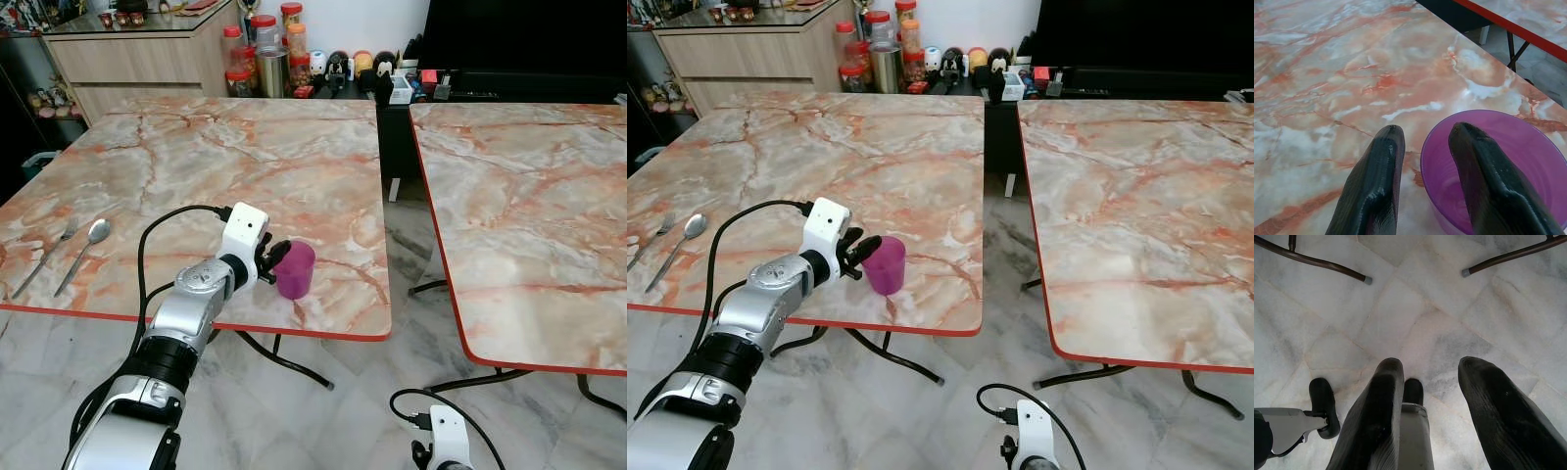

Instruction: Setting the table

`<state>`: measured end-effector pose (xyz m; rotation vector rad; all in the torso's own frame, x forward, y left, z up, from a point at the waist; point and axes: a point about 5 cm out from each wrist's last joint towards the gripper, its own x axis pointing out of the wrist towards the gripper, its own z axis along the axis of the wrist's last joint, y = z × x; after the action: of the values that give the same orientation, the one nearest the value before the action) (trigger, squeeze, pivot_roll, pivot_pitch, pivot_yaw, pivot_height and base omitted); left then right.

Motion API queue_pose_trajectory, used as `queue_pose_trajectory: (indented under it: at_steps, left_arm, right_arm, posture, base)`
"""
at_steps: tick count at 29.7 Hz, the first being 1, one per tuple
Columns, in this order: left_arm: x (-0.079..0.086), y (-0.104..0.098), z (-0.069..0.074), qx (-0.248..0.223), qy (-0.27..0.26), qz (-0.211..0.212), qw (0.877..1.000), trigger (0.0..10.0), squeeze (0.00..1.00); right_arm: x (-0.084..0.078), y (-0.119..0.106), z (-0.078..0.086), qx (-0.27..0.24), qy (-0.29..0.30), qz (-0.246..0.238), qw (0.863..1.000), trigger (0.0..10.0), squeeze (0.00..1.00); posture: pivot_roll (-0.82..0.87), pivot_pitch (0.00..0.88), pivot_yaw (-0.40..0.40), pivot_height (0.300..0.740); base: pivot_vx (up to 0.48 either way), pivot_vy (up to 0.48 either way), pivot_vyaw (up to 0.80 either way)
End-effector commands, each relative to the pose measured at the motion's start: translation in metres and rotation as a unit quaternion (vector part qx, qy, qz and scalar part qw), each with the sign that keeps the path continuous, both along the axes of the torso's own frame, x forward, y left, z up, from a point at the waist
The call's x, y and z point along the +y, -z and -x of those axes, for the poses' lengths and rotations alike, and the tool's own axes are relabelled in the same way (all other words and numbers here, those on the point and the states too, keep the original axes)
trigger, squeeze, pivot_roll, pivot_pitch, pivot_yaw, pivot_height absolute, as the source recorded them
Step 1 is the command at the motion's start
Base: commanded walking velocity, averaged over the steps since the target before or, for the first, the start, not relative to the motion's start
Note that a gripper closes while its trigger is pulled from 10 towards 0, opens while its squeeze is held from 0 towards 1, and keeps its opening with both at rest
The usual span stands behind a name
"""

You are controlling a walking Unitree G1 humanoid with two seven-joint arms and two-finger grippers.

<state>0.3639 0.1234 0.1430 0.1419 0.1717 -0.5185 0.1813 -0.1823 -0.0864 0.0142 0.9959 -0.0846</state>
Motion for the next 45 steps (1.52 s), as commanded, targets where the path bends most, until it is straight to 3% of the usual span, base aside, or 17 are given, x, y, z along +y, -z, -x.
queue_pose_trajectory:
  at_steps: [1,21,22,23,26,27,38,45]
  left_arm:
    - [0.0018,0.0013,-0.0013,0.01,-0.003,-0.015,1.0,10.0,0.0]
    - [0.0021,0.0057,-0.0039,0.036,-0.009,-0.034,0.999,9.8,0.0]
    - [0.0018,0.0056,-0.0039,0.036,-0.008,-0.033,0.999,8.6,0.0]
    - [0.0015,0.0056,-0.0038,0.037,-0.007,-0.033,0.999,3.5,0.0]
    - [0.0012,0.0056,-0.0038,0.037,-0.005,-0.033,0.999,3.5,0.0]
    - [0.001,0.0056,-0.0037,0.038,-0.003,-0.033,0.999,0.0,0.0]
    - [-0.0018,0.005,-0.0019,0.041,0.026,-0.038,0.998,0.0,0.0]
    - [-0.0012,0.0011,-0.0039,0.035,0.018,-0.029,0.999,0.0,0.0]
  right_arm:
    - [0.0025,-0.0005,-0.0017,-0.001,0.001,-0.004,1.0,10.0,0.0]
    - [0.0028,0.001,0.0014,0.001,0.015,-0.008,1.0,10.0,0.0]
    - [0.0028,0.0009,0.0012,0.0,0.015,-0.008,1.0,10.0,0.0]
    - [0.0028,0.0009,0.0012,0.0,0.014,-0.008,1.0,10.0,0.0]
    - [0.003,0.0005,0.0004,-0.001,0.015,-0.009,1.0,10.0,0.0]
    - [0.0034,0.0004,0.0,-0.001,0.015,-0.009,1.0,10.0,0.0]
    - [0.0066,0.0001,-0.0014,-0.002,0.018,-0.013,1.0,10.0,0.0]
    - [0.008,0.0001,-0.0015,-0.003,0.02,-0.015,1.0,10.0,0.0]
  posture:
    - [0.0,0.0,0.035,0.74]
    - [0.0,0.0,0.046,0.74]
    - [0.0,0.0,0.047,0.74]
    - [0.0,0.0,0.047,0.74]
    - [0.0,0.0,0.047,0.74]
    - [0.0,0.0,0.046,0.74]
    - [0.0,0.0,0.058,0.74]
    - [0.0,0.0,0.057,0.74]
  base:
    - [0.0,0.0,0.0]
    - [0.0,0.0,0.0]
    - [0.0,0.0,0.0]
    - [0.0,0.0,0.0]
    - [0.0,0.0,0.0]
    - [0.0,0.0,0.0]
    - [0.0,0.0,0.0]
    - [0.0,0.0,0.0]
